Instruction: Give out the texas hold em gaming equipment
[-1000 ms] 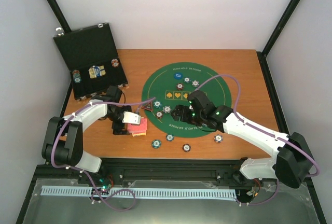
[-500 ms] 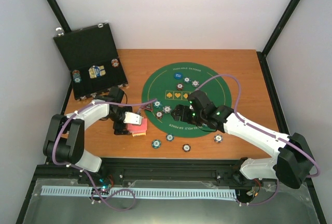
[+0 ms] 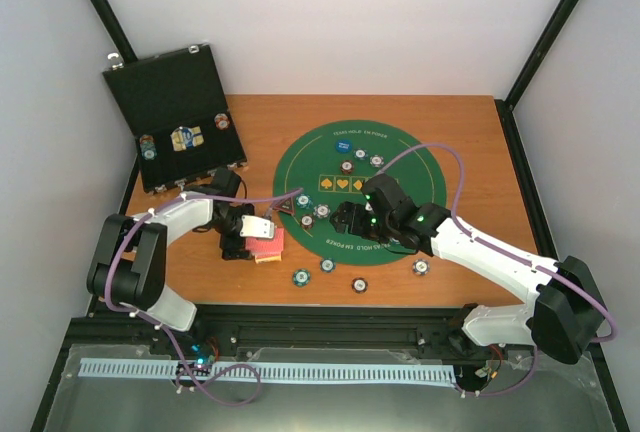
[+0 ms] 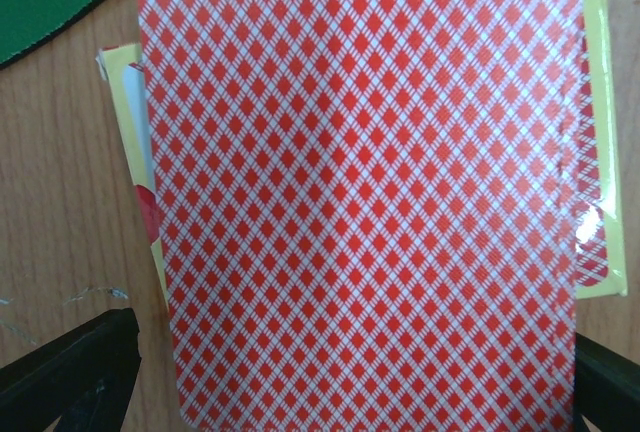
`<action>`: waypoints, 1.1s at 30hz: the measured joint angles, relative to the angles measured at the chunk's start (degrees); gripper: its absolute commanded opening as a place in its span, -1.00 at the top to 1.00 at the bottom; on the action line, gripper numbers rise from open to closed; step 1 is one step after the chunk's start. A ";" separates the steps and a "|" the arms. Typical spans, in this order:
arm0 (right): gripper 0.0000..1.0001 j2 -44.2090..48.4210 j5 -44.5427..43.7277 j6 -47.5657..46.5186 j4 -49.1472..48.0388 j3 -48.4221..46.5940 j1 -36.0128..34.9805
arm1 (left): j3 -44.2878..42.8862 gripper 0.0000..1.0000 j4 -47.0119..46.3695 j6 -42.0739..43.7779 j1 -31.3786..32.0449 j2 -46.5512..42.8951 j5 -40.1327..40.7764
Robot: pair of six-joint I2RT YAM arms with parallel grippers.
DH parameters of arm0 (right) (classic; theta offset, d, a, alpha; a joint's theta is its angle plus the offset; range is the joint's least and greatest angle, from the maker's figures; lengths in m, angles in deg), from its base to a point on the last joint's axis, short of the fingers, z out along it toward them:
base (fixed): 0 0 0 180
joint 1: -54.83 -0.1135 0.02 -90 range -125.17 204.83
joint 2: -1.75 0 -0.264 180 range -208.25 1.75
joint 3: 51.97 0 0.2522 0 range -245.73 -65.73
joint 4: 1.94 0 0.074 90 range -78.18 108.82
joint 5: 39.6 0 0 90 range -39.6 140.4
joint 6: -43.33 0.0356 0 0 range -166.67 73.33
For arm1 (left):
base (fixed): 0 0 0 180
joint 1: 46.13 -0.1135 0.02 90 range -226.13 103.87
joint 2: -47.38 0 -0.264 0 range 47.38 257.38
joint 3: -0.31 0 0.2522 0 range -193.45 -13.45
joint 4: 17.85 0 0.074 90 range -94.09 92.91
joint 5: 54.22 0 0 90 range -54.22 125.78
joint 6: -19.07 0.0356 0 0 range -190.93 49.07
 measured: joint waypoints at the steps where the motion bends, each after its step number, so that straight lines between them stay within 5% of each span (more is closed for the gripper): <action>1: -0.78 0.00 -0.04 0.00 0.00 0.00 0.00 | 0.00 -1.00 0.00 -0.04 0.00 -0.02 0.00; 21: -0.77 0.09 -0.09 0.68 -0.13 1.07 0.00 | 1.18 -0.99 -1.25 -0.26 1.01 -0.90 -0.66; 33: -0.75 0.24 -0.04 1.05 -1.33 2.56 0.00 | 2.21 -0.58 -1.49 -1.09 1.14 -1.60 -0.44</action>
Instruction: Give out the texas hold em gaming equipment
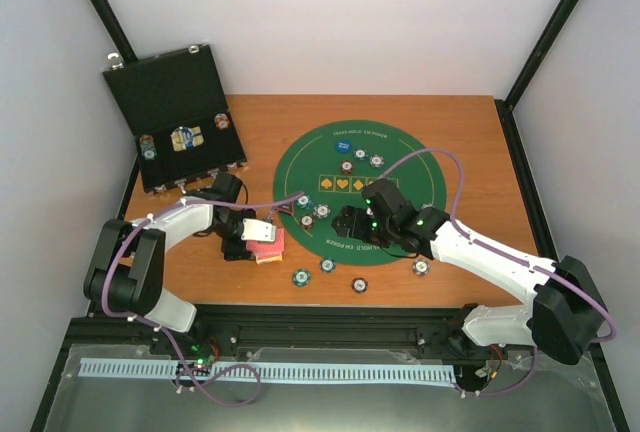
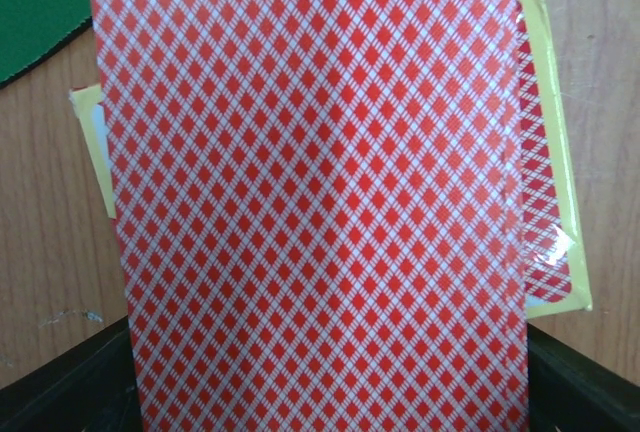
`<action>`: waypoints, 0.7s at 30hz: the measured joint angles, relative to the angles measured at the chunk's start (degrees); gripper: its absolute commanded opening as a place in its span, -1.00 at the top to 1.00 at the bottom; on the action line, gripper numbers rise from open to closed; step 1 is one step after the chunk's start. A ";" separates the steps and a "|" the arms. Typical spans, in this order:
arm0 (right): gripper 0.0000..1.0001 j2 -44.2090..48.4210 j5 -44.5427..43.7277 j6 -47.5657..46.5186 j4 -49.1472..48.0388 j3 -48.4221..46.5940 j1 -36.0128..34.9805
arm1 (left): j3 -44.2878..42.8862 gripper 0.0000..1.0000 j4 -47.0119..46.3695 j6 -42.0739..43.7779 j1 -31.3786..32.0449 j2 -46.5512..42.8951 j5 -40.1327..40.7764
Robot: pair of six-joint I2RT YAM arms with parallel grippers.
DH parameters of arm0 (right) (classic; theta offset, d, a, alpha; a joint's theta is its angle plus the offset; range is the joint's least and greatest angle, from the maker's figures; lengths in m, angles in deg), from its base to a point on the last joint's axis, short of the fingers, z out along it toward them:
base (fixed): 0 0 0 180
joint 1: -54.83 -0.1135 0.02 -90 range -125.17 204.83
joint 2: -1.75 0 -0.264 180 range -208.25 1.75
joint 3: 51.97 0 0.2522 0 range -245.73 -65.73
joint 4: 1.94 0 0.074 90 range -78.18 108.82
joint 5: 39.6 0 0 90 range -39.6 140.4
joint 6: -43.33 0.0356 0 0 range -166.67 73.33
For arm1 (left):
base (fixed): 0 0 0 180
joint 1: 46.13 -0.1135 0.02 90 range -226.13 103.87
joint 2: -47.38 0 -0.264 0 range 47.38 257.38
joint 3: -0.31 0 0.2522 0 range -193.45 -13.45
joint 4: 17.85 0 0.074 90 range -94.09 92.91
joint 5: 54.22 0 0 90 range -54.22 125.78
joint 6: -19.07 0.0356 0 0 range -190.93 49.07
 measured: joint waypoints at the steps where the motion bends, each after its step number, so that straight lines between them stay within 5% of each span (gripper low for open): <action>1: -0.75 0.00 0.00 0.02 -0.11 0.11 0.00 | 0.17 -0.52 -0.17 -0.13 0.02 -0.20 0.04; 7: -0.73 0.07 0.04 0.24 -0.87 0.96 0.00 | 0.98 -0.42 -0.74 -0.90 0.13 -0.90 0.13; 21: -0.70 0.46 0.94 1.42 -3.23 3.41 0.00 | 1.88 0.27 -2.60 -2.10 0.15 -1.46 -0.31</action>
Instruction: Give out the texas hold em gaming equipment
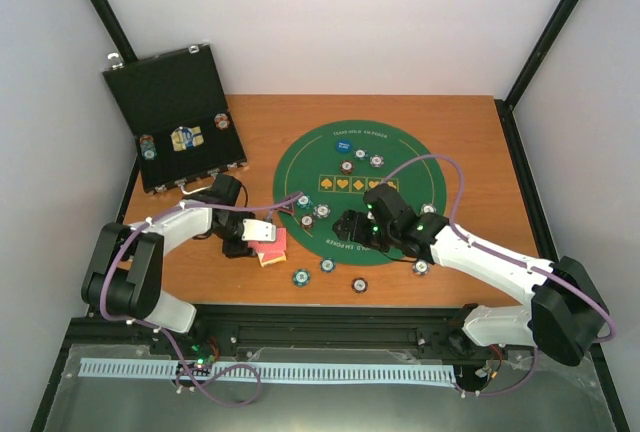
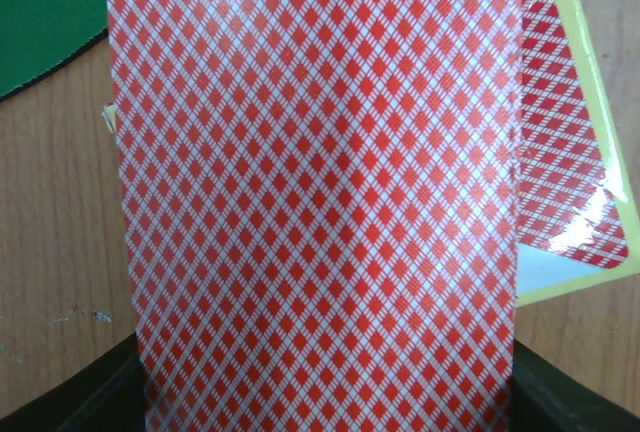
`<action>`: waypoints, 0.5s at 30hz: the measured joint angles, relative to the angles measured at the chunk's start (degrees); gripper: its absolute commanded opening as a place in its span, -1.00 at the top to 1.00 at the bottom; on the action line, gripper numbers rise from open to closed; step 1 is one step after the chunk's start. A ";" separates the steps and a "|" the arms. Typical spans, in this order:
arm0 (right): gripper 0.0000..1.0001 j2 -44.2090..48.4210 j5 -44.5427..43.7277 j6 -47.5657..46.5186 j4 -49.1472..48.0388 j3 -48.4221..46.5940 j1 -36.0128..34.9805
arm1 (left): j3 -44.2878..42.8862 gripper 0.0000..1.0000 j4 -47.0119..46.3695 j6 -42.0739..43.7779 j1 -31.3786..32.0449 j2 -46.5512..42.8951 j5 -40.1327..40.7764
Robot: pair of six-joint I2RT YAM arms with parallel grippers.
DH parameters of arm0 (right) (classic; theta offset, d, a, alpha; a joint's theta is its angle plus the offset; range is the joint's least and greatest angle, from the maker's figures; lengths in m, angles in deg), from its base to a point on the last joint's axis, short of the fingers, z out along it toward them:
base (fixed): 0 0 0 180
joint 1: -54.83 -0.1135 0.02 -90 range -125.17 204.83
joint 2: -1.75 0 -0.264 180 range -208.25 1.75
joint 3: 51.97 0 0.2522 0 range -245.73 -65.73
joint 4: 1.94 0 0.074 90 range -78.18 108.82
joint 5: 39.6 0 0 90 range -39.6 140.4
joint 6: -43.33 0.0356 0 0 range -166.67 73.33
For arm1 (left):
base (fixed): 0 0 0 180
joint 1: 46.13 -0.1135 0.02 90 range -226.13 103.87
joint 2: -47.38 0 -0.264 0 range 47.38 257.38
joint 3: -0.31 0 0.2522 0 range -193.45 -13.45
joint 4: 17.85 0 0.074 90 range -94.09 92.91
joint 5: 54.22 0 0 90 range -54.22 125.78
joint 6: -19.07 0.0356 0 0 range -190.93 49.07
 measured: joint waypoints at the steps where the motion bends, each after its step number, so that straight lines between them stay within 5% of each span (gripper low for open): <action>1: -0.70 0.00 0.22 0.11 -0.46 0.20 0.00 | 0.09 0.27 -0.11 -0.04 0.00 -0.09 -0.02; 5: -0.70 -0.42 1.27 0.63 -2.49 0.81 0.00 | 0.87 0.28 -0.90 -0.11 0.00 -0.92 0.00; 10: -0.69 -3.34 3.19 1.20 -6.08 0.98 -0.02 | 2.16 0.77 -2.08 -0.59 0.02 -2.58 0.00; 15: -0.69 -6.97 5.53 2.05 -10.69 1.11 -0.33 | 3.15 0.83 -1.99 -1.33 0.11 -4.07 -0.07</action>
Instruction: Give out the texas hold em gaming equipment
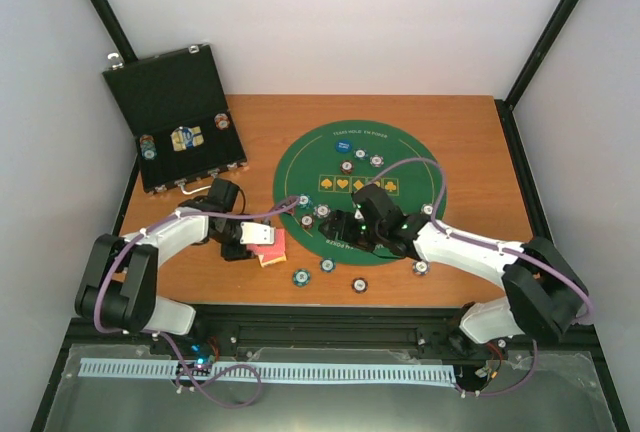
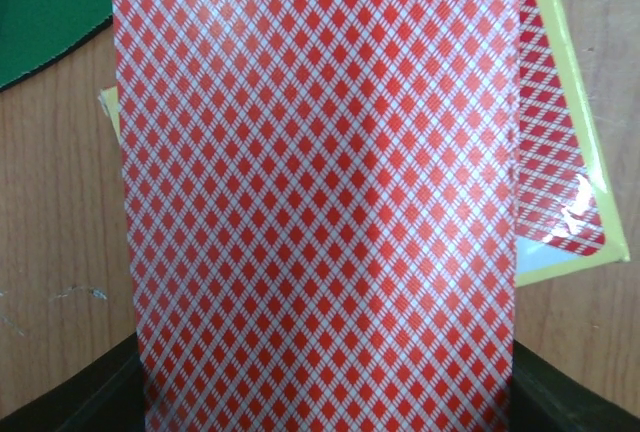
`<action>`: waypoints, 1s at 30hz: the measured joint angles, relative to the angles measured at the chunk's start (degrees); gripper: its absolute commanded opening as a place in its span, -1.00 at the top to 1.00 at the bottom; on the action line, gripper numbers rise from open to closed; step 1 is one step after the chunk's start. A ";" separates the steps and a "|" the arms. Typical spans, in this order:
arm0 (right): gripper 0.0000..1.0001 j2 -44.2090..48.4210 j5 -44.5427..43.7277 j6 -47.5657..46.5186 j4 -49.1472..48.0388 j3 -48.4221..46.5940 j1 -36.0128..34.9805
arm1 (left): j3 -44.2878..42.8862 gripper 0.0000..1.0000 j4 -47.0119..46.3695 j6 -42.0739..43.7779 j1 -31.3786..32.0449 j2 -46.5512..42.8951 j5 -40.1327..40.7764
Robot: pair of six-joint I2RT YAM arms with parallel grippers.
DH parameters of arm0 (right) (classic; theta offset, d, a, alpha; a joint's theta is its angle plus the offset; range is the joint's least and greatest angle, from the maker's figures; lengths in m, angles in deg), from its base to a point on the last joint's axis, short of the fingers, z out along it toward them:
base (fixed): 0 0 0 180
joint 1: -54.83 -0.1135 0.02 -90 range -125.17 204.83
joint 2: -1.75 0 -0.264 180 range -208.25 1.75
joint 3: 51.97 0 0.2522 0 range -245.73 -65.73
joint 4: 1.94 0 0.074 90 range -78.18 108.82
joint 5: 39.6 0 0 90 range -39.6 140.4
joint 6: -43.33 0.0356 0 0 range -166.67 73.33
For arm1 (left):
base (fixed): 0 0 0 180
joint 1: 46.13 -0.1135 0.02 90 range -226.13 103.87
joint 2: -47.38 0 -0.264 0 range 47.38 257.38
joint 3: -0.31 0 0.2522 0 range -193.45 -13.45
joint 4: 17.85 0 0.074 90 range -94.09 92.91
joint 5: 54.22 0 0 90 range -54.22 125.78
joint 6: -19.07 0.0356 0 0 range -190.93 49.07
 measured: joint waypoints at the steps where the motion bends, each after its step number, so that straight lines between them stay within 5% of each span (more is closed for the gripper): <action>1: -0.69 -0.59 0.37 0.17 -0.79 0.00 -0.17 | 0.04 0.84 0.15 -0.07 0.00 -0.20 -0.07; 6: -0.68 -4.13 2.38 0.79 -4.68 0.00 -1.18 | 0.04 0.98 0.59 -0.26 0.04 -1.25 -0.66; 30: -0.60 -7.48 12.59 5.31 -25.66 4.61 -2.27 | -5.86 0.98 13.07 -0.85 -0.50 -10.08 -5.57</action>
